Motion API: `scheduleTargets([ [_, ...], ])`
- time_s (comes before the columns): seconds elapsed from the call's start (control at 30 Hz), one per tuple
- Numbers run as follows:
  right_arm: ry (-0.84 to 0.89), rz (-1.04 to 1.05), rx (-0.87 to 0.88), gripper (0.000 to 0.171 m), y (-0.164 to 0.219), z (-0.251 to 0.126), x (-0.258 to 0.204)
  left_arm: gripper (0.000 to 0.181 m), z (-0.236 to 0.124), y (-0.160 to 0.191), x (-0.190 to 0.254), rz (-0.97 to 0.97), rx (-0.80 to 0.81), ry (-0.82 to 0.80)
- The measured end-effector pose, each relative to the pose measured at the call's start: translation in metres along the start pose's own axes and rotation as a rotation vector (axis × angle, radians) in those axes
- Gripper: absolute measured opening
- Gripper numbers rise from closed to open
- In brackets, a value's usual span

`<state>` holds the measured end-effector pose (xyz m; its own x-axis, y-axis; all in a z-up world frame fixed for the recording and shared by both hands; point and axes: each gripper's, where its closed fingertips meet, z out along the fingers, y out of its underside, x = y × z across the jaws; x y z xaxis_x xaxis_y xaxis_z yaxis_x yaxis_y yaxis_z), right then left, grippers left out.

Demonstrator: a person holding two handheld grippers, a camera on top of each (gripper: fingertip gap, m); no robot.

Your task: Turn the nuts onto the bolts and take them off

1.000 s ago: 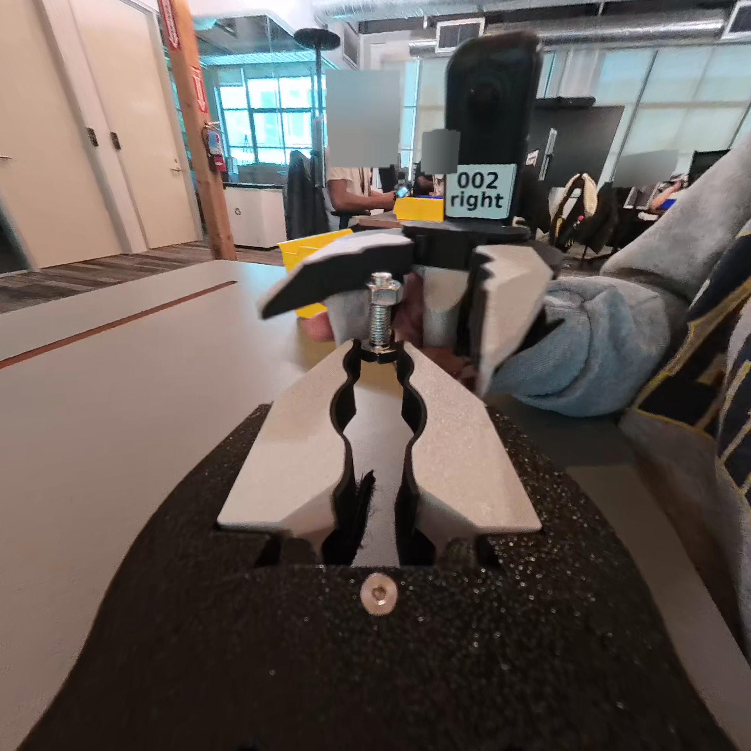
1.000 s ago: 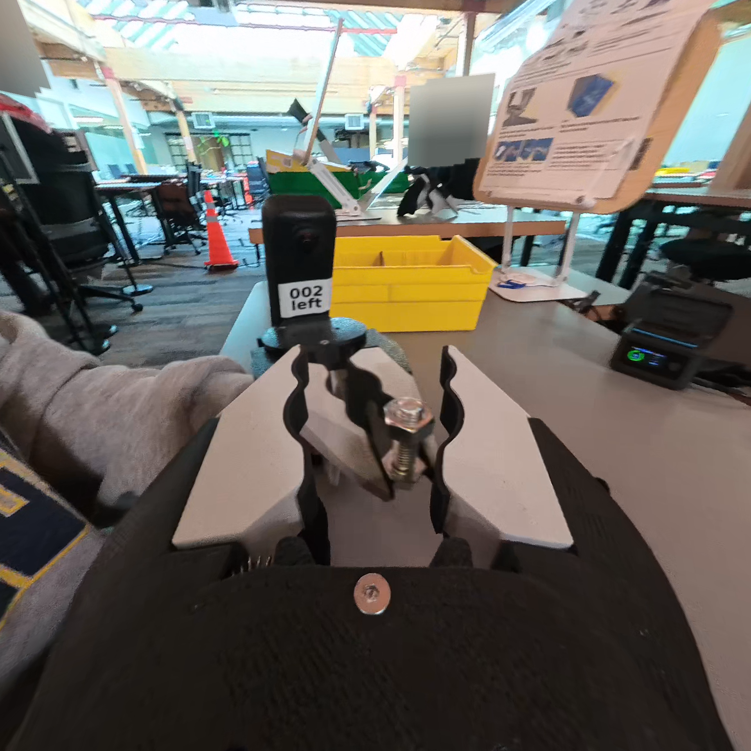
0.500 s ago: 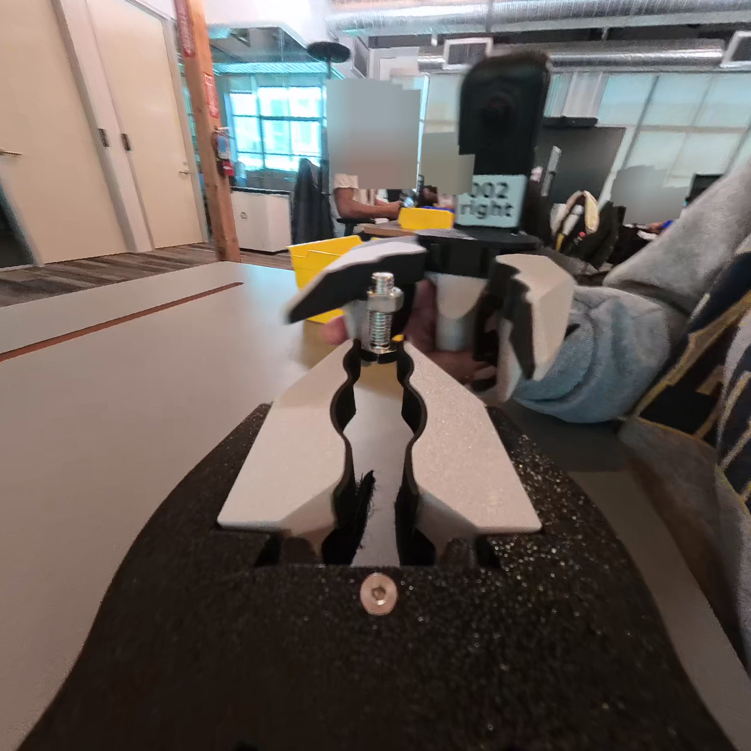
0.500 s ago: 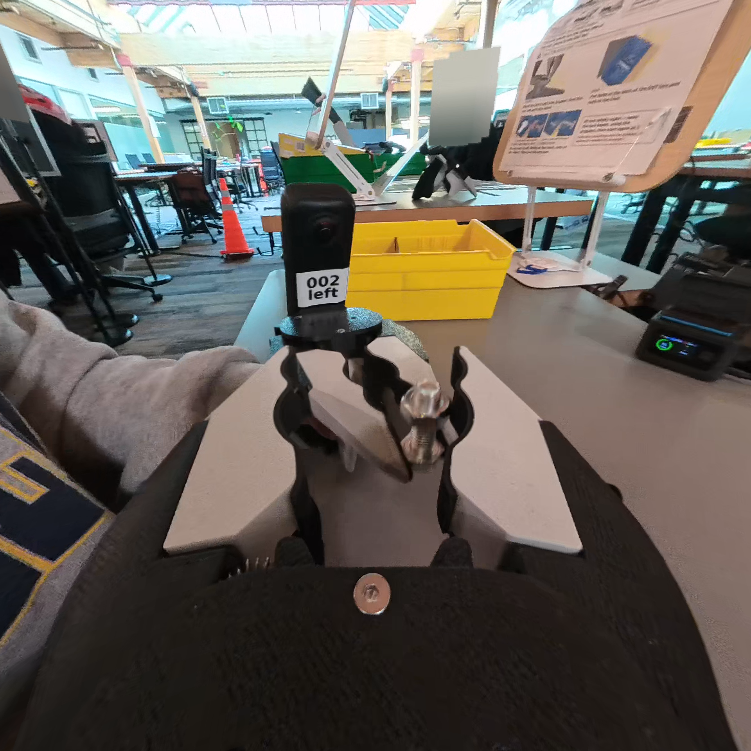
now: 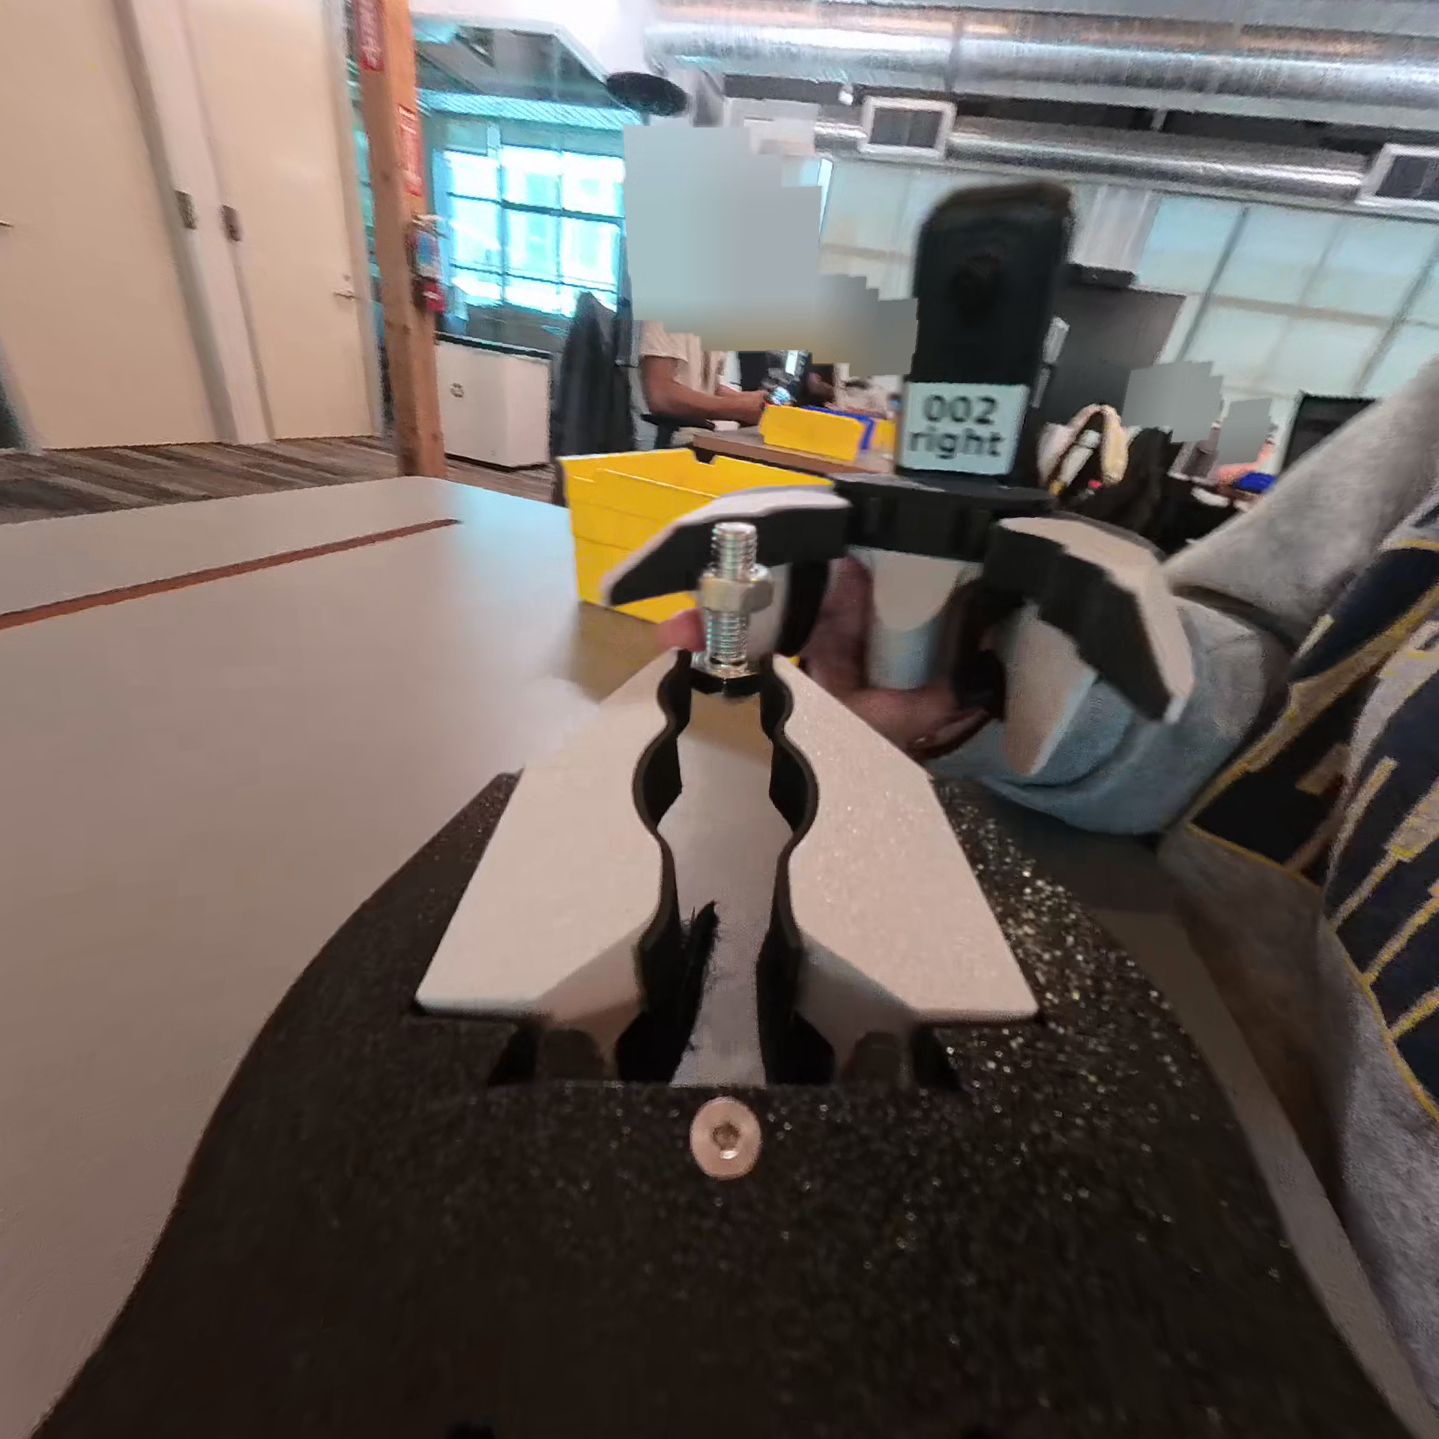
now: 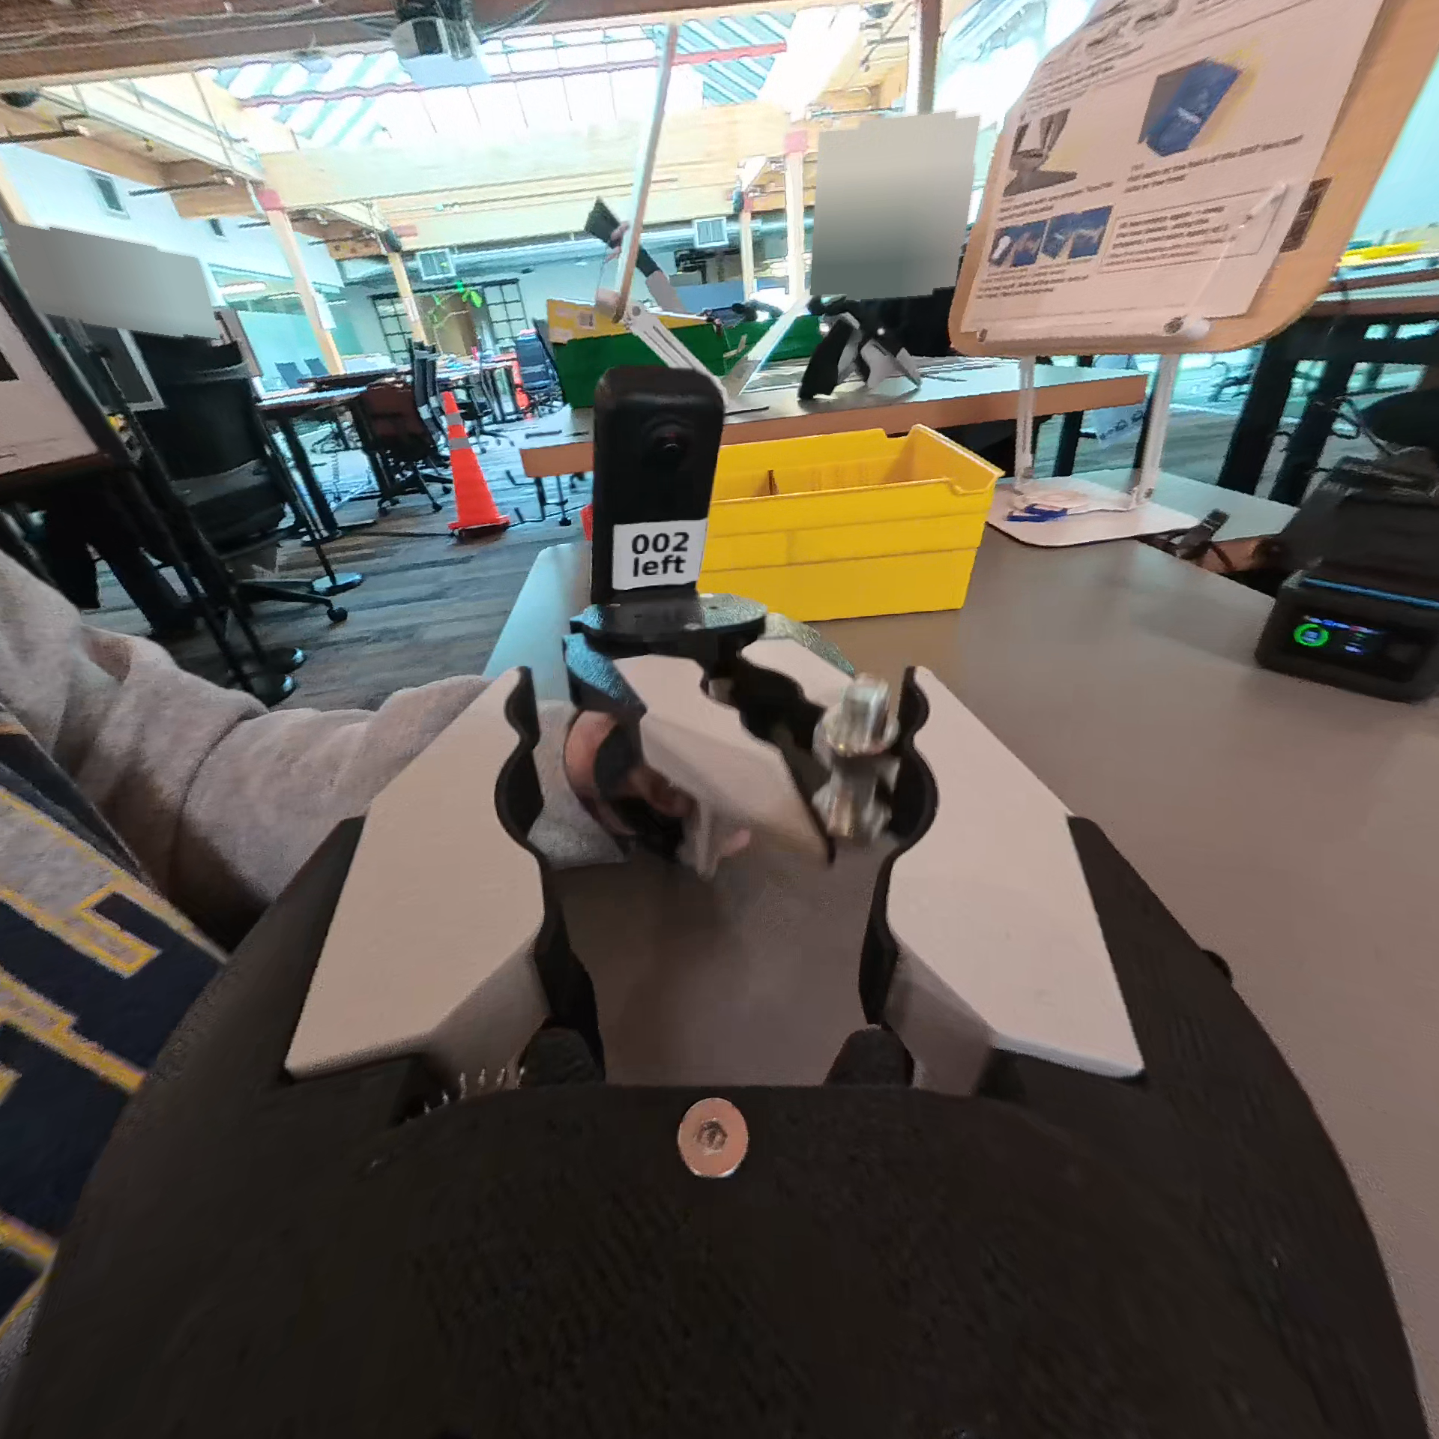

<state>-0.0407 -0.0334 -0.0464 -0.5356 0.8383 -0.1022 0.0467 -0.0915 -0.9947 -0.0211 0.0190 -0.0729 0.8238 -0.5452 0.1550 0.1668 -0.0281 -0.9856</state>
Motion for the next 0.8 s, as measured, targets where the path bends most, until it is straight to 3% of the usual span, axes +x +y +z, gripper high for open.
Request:
scheduleTargets([
  [0.13, 0.025, 0.000, -0.008, 0.089, -0.001, -0.027, 0.006, 0.015, -0.016, -0.011, -0.021, -0.043, 0.066, -0.099],
  [0.37, -0.122, 0.032, -0.084, 0.109, 0.005, -0.001, -0.008, 0.016, 0.014, 0.007, 0.021, 0.024, -0.039, 0.100],
  [0.5, -0.128, 0.018, -0.102, 0.121, 0.010, -0.008, -0.016, 0.016, -0.007, -0.004, -0.008, 0.012, 0.015, -0.051],
  [0.57, -0.134, 0.039, -0.083, 0.110, 0.008, -0.020, -0.015, 0.016, -0.022, -0.011, -0.025, -0.019, 0.059, -0.130],
  [0.73, -0.067, 0.031, -0.068, 0.110, 0.004, -0.018, 0.002, 0.016, -0.011, -0.003, -0.019, -0.004, 0.005, -0.093],
  [0.8, 0.004, 0.027, -0.031, 0.089, -0.003, -0.015, 0.015, 0.016, -0.006, 0.001, -0.014, 0.008, -0.014, -0.074],
])
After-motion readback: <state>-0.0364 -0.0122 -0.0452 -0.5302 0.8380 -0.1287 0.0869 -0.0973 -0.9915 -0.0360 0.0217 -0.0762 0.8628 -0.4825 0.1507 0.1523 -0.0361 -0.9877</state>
